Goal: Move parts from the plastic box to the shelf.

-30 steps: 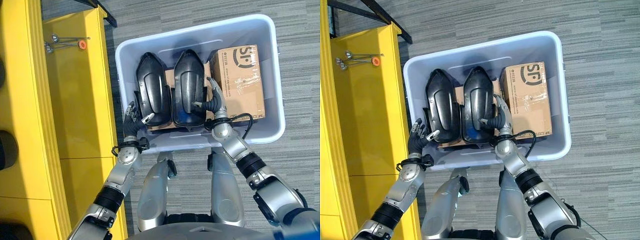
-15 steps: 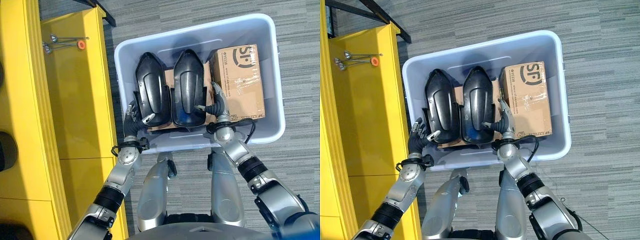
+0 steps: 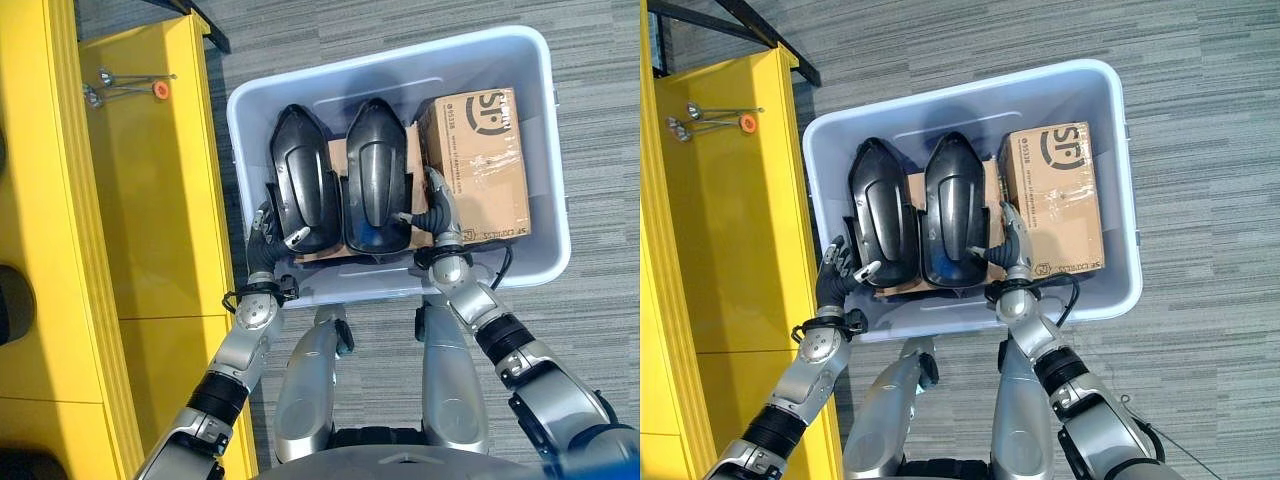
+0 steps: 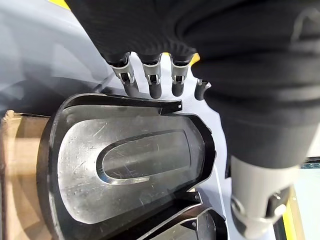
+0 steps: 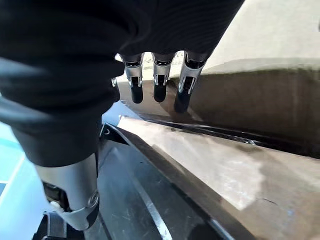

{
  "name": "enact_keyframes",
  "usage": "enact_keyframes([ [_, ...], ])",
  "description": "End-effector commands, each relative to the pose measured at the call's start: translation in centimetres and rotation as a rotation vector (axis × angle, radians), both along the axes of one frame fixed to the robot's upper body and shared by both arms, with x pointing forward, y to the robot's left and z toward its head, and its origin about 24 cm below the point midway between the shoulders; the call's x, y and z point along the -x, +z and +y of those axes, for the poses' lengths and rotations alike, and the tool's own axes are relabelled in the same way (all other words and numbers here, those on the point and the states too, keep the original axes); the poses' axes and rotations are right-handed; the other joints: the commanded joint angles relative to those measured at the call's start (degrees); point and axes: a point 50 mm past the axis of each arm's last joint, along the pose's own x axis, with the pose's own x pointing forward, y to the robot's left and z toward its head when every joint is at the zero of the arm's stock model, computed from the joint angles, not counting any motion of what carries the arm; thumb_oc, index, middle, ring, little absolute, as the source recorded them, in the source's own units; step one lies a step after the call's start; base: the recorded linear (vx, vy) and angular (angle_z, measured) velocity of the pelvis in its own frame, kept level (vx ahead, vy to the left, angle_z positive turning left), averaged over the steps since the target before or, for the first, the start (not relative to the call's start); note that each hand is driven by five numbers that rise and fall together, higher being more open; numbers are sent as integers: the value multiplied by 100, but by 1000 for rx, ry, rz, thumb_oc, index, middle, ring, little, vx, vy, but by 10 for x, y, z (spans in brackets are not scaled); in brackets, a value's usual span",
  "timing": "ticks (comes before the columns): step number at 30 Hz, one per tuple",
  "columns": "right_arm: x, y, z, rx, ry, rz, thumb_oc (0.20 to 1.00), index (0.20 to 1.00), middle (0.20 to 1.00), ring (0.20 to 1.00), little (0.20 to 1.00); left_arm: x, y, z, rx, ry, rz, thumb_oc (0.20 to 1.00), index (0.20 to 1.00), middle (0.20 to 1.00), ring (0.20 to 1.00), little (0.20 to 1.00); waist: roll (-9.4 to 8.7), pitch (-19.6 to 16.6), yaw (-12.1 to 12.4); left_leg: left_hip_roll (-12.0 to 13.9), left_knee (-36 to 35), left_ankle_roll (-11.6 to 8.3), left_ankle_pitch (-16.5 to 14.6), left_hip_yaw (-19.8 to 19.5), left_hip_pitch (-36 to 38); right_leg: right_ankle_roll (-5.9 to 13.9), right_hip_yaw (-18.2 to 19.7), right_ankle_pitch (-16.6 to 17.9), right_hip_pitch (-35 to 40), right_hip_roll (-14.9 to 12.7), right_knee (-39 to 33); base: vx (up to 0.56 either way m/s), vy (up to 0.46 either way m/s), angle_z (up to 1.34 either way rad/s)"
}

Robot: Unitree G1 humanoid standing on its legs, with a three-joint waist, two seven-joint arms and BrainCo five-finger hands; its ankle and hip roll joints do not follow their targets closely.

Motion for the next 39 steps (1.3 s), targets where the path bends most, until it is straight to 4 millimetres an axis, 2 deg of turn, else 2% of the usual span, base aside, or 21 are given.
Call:
enact_keyframes([
  [1, 1, 2, 5, -54, -2, -25, 1000, 1000, 1000, 1000, 1000, 3, 8, 17, -61, 55, -53, 1000, 1000, 1000, 1000, 1000, -333, -102, 59, 19, 819, -136, -779, -310, -94, 366, -179, -119, -102, -396, 252, 0, 0, 0],
  [13, -2, -17, -2, -48, -56, 65, 1000, 1000, 1000, 1000, 1000, 2, 8, 14, -57, 46, -55, 1000, 1000, 1000, 1000, 1000, -250, -102, 112, -10, 779, -137, -754, -330, -211, 369, -192, -93, -230, -400, 251, 0, 0, 0],
  [27, -9, -25, -11, -110, -138, 130, 1000, 1000, 1000, 1000, 1000, 0, 10, 9, -50, 21, -63, 1000, 1000, 1000, 1000, 1000, -152, -102, 182, -22, 841, -119, -758, -356, -403, 359, -196, -103, -422, -401, 315, 0, 0, 0],
  [39, -14, -32, -28, -106, -235, 181, 1000, 1000, 1000, 1000, 1000, 0, 11, 6, -54, -1, -72, 1000, 1000, 1000, 1000, 1000, -62, -102, 262, -64, 921, -103, -786, -405, -618, 355, -239, -126, -584, -423, 375, 2, 1, 1],
])
